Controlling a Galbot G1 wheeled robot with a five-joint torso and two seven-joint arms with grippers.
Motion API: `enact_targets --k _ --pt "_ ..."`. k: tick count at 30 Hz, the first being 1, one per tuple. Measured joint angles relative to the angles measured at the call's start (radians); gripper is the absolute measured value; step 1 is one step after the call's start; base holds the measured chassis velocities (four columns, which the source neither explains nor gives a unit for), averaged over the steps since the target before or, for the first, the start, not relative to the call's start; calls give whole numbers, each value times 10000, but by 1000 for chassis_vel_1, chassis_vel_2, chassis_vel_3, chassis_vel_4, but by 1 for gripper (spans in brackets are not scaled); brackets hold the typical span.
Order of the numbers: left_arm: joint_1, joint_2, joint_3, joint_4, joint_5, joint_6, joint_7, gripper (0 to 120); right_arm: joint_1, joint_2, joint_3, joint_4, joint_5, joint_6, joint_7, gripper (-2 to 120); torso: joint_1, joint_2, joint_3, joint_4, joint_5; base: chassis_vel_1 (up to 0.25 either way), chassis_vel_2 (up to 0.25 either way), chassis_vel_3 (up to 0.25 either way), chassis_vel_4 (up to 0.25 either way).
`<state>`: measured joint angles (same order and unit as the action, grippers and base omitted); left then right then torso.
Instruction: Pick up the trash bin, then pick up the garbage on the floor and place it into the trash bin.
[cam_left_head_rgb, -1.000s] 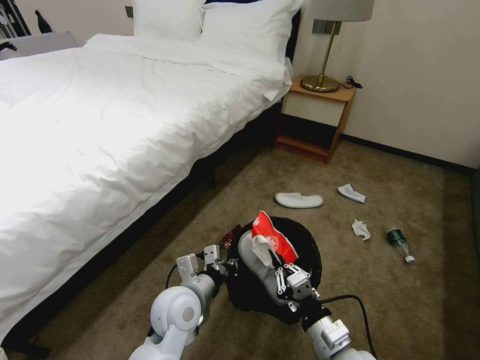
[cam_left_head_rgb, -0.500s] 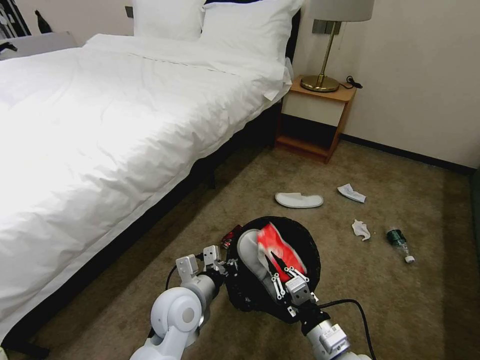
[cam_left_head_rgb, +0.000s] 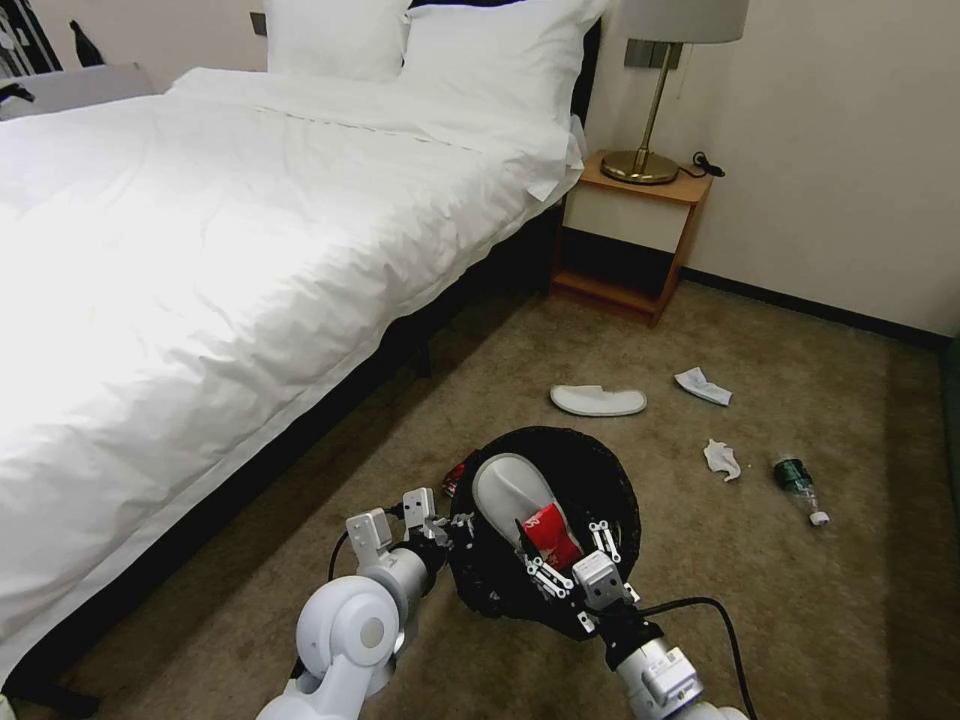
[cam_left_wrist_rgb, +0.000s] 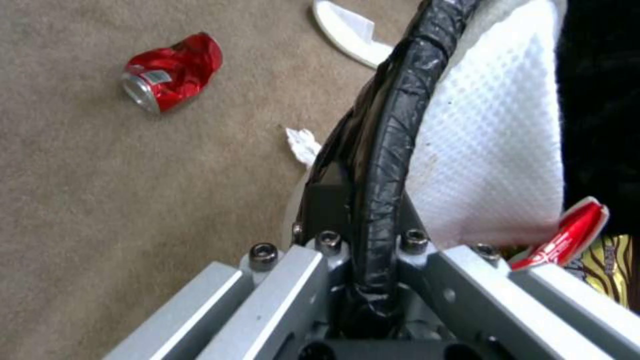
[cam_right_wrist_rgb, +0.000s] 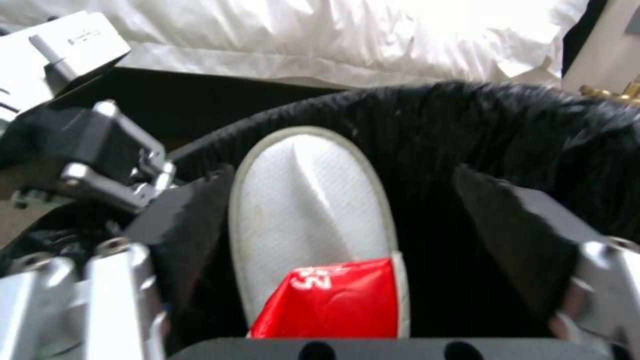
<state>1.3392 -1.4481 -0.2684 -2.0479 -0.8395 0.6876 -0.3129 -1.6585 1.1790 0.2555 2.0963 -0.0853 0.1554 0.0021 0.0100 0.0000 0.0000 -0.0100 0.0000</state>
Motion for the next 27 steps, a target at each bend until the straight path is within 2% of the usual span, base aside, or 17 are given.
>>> enact_targets --k 2,5,18,27 --pt "-2 48 -21 -3 -17 15 -51 0 133 -141 113 127 64 -3 2 99 0 0 0 0 0 0 0 0 0" --pt "-2 58 -23 4 3 8 -57 0 228 -221 176 199 120 -18 2 99 0 0 0 0 0 0 0 0 0" --pt "206 38 140 341 685 -14 -56 0 1692 -1587 1332 1418 1411 -893 -15 100 0 0 0 1 0 0 0 0 0" --pt "261 -12 146 437 960 -106 -47 0 1965 -1645 1663 1669 1606 -977 25 100 0 0 1 2 0 0 0 0 0"
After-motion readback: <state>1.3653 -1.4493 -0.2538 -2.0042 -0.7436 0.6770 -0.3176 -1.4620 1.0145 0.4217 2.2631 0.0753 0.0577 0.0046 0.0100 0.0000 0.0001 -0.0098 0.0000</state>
